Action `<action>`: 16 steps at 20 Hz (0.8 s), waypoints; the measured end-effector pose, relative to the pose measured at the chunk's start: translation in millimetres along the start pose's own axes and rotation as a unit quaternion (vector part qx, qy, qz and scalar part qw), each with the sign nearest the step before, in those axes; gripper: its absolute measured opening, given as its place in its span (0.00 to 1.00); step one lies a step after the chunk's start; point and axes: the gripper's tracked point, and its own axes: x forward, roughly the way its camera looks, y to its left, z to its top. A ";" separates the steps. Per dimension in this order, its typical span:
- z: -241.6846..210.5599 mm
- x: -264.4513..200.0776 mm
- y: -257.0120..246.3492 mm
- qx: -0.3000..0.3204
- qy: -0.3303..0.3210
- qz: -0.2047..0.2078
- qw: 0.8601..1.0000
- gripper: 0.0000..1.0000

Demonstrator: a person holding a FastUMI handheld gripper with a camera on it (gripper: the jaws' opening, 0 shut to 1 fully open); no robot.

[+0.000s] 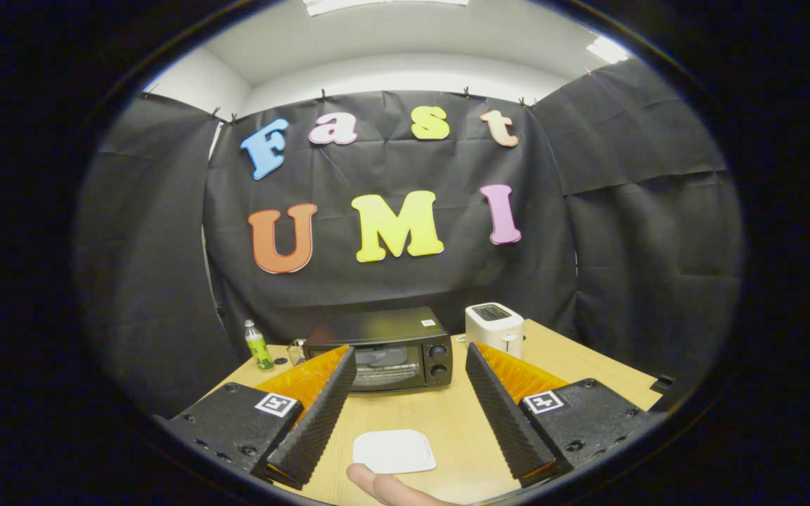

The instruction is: Open the toaster oven, put the food inside, and close the toaster oven door.

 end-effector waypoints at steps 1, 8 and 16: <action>0.2 -4.3 -4.2 -0.006 0.001 -0.004 1.000 1.00; -10.2 -21.4 8.6 -0.044 0.008 0.009 0.999 1.00; -13.1 -35.8 26.0 -0.072 0.017 0.030 0.997 1.00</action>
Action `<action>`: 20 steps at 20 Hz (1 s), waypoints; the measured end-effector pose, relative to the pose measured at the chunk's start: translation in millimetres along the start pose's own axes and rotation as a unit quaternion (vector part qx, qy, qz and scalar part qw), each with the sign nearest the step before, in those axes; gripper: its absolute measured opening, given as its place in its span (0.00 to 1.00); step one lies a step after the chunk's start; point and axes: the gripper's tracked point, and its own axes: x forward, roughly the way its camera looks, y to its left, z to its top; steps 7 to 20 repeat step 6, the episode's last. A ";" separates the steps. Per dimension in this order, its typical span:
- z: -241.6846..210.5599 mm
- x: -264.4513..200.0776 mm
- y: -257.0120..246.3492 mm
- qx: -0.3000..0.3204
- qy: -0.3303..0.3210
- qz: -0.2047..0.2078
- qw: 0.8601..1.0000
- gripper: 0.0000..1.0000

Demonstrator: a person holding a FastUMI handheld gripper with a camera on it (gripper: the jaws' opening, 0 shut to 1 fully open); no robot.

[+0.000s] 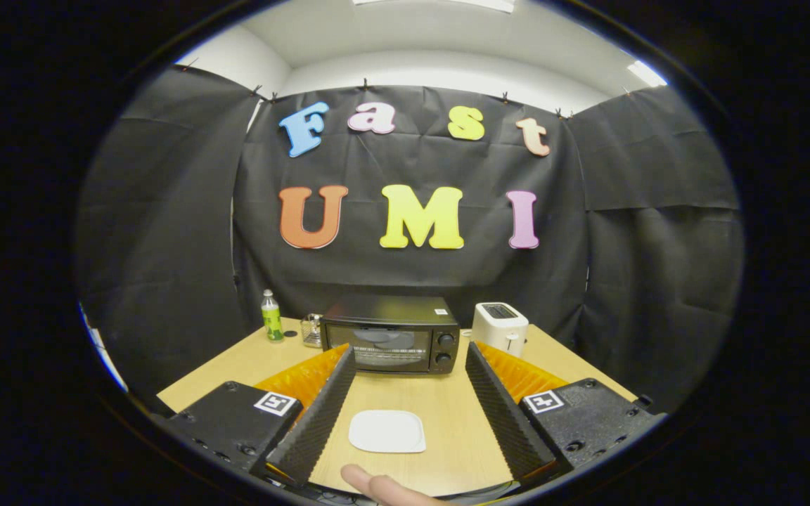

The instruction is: Open the toaster oven, put the food inside, and close the toaster oven door.

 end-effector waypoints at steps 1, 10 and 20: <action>0.6 -2.1 1.3 -0.001 -0.001 0.003 1.000 1.00; 4.0 -11.1 4.4 -0.004 -0.005 0.011 1.000 1.00; 4.0 -11.1 4.4 -0.004 -0.005 0.011 1.000 1.00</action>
